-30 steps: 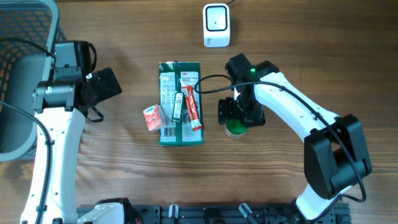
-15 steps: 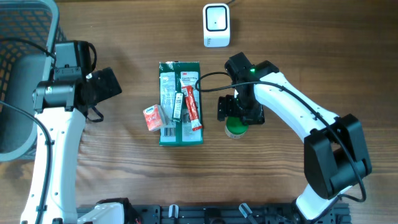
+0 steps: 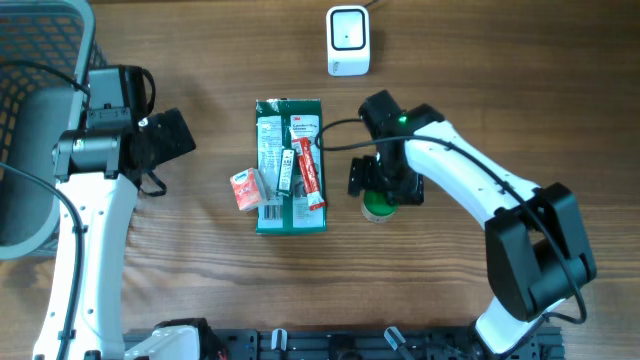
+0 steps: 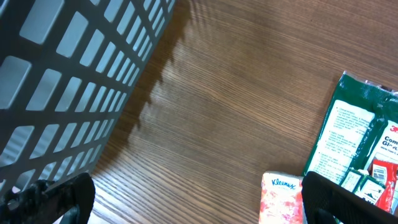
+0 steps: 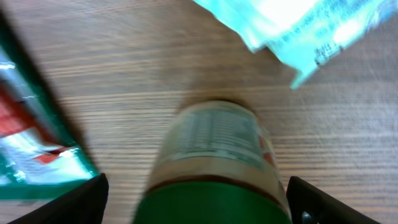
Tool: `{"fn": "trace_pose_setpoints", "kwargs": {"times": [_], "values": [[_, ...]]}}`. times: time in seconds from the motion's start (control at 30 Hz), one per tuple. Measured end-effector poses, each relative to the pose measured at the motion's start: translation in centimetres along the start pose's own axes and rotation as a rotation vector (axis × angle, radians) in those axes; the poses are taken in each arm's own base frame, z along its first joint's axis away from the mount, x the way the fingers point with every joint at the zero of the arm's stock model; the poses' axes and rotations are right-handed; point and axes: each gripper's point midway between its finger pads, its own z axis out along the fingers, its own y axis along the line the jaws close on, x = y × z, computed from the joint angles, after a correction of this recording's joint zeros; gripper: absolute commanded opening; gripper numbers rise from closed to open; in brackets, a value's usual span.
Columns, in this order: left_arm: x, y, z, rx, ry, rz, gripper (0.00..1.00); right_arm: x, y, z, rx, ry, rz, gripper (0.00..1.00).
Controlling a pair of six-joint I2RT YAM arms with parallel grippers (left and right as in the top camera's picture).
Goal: Scan the item barcode
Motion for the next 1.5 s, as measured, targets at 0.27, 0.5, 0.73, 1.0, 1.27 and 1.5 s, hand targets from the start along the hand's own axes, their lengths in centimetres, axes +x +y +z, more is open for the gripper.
{"fn": "trace_pose_setpoints", "kwargs": {"times": [0.27, 0.5, 0.73, 1.0, 1.27, 1.5], "values": [[0.0, 0.0, 0.0, 0.000, 0.000, 0.000, 1.00, 0.7, 0.2, 1.3, 0.044, -0.031, 0.011, 0.91], [0.0, 0.0, 0.0, 0.000, 0.000, 0.000, 1.00, 0.4, 0.4, 1.5, 0.056, -0.059, 0.025, 0.85], [0.0, 0.0, 0.0, 0.000, 0.000, 0.000, 1.00, 0.1, 0.4, 1.5, 0.057, -0.073, 0.039, 0.76], [0.0, 0.0, 0.0, 0.000, 0.000, 0.000, 1.00, 0.1, 0.4, 1.5, 0.058, -0.075, 0.047, 0.73], [0.0, 0.0, 0.0, 0.000, 0.000, 0.000, 1.00, 0.1, 0.4, 1.5, 0.057, -0.076, 0.052, 0.82], [0.0, 0.0, 0.0, 0.000, 0.000, 0.000, 1.00, 0.1, 0.4, 1.5, 0.057, -0.075, 0.053, 0.82]]}}
